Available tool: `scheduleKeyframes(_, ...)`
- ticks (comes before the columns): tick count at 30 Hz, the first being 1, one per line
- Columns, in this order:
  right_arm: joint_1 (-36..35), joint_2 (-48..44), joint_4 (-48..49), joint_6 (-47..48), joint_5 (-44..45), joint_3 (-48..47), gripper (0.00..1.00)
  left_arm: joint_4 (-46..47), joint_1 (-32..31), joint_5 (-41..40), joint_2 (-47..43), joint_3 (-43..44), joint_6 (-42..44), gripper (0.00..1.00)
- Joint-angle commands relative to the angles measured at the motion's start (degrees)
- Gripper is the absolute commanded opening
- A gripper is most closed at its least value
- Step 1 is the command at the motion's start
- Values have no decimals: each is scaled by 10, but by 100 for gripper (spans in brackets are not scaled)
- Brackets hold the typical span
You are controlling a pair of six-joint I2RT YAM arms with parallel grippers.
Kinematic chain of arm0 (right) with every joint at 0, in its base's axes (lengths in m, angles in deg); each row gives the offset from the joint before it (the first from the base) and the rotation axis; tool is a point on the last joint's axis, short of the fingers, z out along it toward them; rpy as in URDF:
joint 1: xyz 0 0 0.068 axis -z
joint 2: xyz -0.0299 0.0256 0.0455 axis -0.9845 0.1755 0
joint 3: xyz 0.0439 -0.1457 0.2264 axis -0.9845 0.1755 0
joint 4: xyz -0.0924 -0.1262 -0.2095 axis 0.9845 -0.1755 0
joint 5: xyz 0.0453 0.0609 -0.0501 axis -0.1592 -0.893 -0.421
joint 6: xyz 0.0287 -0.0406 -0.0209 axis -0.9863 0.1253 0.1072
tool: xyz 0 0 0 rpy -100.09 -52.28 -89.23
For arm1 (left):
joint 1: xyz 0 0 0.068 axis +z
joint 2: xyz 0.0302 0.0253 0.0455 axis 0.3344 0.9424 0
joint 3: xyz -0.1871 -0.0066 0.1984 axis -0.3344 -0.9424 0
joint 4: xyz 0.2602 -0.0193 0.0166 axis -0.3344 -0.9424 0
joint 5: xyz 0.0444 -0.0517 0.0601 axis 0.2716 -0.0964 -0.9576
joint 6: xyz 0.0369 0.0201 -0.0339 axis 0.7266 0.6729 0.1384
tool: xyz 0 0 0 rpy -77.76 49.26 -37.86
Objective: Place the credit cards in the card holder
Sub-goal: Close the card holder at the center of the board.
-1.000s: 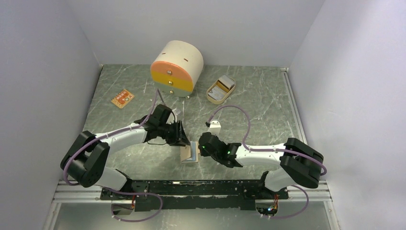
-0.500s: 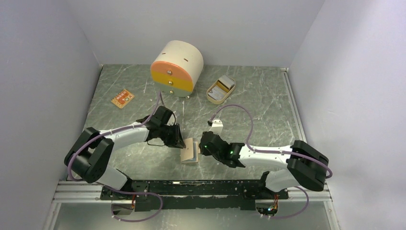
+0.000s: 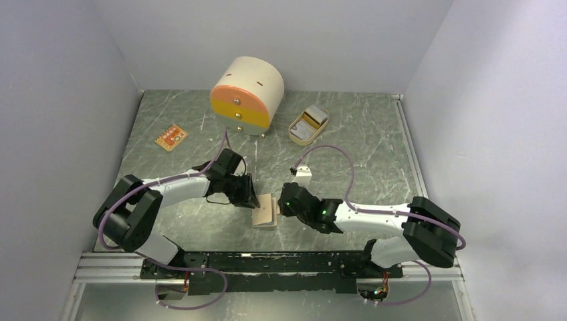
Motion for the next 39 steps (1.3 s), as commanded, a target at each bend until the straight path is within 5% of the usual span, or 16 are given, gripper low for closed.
scheduleKeyframes(1,4,11,-9,-3,1,-16,21,-1,0,-2,13,12,13,30)
scheduleKeyframes(14,3,17,-19,-9,-5,-20,0,-18,-2,-31,35,10,10,34)
scheduleKeyframes(21,4,20,81,9,-72,-6,0,3,-2,-35,22,-8,-9,32)
scheduleKeyframes(39,5,120,88,14,-105,-57,0,57,-3,13,36,-37,-29,28)
